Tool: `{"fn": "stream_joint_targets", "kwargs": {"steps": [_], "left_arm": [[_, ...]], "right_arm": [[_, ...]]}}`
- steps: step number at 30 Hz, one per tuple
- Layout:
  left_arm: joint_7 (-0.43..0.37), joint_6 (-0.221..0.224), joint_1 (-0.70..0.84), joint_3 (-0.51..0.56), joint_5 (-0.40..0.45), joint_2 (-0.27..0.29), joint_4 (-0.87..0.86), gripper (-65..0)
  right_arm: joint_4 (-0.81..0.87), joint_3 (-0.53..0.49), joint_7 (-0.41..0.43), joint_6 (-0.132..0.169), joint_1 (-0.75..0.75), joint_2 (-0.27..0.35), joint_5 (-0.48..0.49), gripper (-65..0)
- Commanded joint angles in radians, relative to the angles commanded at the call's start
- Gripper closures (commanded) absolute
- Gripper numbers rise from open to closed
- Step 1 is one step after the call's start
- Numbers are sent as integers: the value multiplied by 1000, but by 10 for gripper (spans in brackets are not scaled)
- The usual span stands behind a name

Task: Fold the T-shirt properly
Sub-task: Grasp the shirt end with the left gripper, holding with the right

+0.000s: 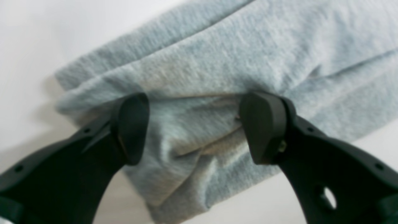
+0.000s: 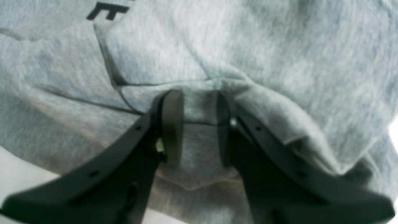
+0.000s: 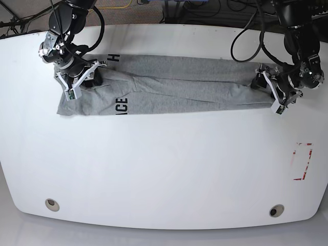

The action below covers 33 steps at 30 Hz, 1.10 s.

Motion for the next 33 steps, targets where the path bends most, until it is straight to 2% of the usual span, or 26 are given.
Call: {"fn": "stream_joint_targets", "kwargs": {"steps": [5, 9, 13, 33], "left_arm": [[0, 0, 20, -89, -140, -23, -25, -454], [0, 0, 49, -155, -203, -26, -57, -454], [0, 0, 63, -178, -209, -52, -110, -456], [-2, 0, 58, -173, -210, -44, -322, -453]], "right_arm": [[0, 0, 0, 0, -2, -3, -2, -182], [0, 0, -2, 0, -2, -3, -2, -182], [0, 0, -2, 0, -3, -3, 0, -182], [0, 0, -2, 0, -2, -5, 2, -182]]}}
